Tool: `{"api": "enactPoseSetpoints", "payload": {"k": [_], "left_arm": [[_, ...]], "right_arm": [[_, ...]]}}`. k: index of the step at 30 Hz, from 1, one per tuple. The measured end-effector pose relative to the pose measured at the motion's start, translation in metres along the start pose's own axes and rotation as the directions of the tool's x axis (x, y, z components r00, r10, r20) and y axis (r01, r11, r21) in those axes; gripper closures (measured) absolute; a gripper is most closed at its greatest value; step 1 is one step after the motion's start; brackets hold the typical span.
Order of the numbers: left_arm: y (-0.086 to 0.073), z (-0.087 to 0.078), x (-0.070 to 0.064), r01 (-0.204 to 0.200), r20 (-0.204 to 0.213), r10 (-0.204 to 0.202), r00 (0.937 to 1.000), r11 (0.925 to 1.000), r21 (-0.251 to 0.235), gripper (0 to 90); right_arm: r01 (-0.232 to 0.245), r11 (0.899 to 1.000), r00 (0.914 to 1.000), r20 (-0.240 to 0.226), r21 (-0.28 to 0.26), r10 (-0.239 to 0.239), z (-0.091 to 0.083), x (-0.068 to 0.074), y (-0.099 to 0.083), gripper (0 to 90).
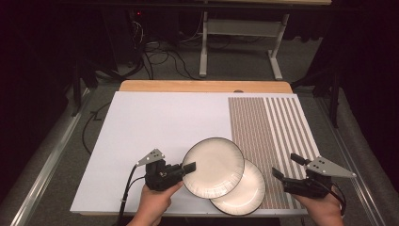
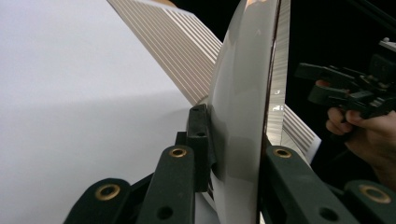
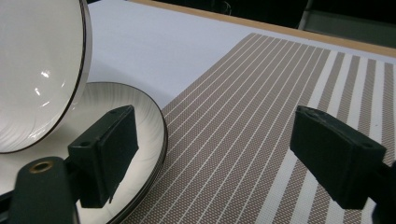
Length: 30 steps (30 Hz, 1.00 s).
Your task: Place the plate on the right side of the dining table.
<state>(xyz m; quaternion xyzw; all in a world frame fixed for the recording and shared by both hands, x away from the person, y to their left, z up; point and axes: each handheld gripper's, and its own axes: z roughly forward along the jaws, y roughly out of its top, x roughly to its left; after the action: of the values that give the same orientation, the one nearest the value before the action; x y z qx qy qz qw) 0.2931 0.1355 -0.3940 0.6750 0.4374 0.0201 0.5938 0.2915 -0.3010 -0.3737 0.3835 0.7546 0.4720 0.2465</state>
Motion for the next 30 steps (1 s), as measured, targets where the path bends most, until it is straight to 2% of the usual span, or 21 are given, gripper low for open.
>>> {"api": "enactPoseSetpoints", "payload": {"k": [4,6,7,8,11,16,18,19,25,30], "left_arm": [[0.005,-0.006,0.002,-0.038,-0.036,0.037,0.9987,0.9990,-0.024,79.5],[0.006,-0.010,0.002,-0.071,-0.059,0.069,0.9958,0.9966,-0.041,79.4],[0.008,-0.013,0.001,-0.110,-0.079,0.105,0.9913,0.9922,-0.059,79.4],[0.008,-0.013,0.001,-0.110,-0.079,0.105,0.9913,0.9922,-0.059,79.4],[0.008,-0.015,0.000,-0.155,-0.097,0.147,0.9843,0.9848,-0.078,79.4],[0.008,-0.016,-0.003,-0.211,-0.107,0.202,0.9736,0.9744,-0.079,79.2],[0.009,-0.017,-0.005,-0.241,-0.109,0.233,0.9663,0.9682,-0.067,79.1],[0.009,-0.018,-0.007,-0.265,-0.113,0.257,0.9597,0.9626,-0.058,79.0],[0.011,-0.019,-0.007,-0.283,-0.108,0.277,0.9547,0.9579,-0.046,78.9],[0.012,-0.019,-0.007,-0.290,-0.104,0.285,0.9529,0.9564,-0.035,78.9]], "right_arm": [[-0.013,1.000,0.9999,0.002,-0.018,0.013,-0.002,-0.002,0.000,8.7],[-0.023,0.999,0.9997,0.004,-0.027,0.023,-0.003,-0.003,0.001,4.7],[-0.024,0.999,0.9997,0.005,-0.035,0.025,-0.004,-0.003,0.001,1.2],[-0.024,0.999,0.9997,0.005,-0.035,0.025,-0.004,-0.003,0.001,1.2],[-0.024,0.999,0.9997,0.009,-0.044,0.024,-0.006,-0.003,0.001,0.5],[-0.021,0.999,0.9996,0.018,-0.045,0.021,-0.007,-0.004,0.001,0.4],[-0.018,0.999,0.9997,0.016,-0.046,0.019,-0.007,-0.004,0.000,0.4],[-0.017,0.999,0.9997,0.017,-0.048,0.017,-0.006,-0.003,0.001,0.4],[-0.014,0.999,0.9999,0.009,-0.046,0.014,-0.004,0.000,0.002,0.5],[-0.018,0.998,0.9993,-0.033,-0.065,0.016,0.001,0.008,0.010,0.7]]}}
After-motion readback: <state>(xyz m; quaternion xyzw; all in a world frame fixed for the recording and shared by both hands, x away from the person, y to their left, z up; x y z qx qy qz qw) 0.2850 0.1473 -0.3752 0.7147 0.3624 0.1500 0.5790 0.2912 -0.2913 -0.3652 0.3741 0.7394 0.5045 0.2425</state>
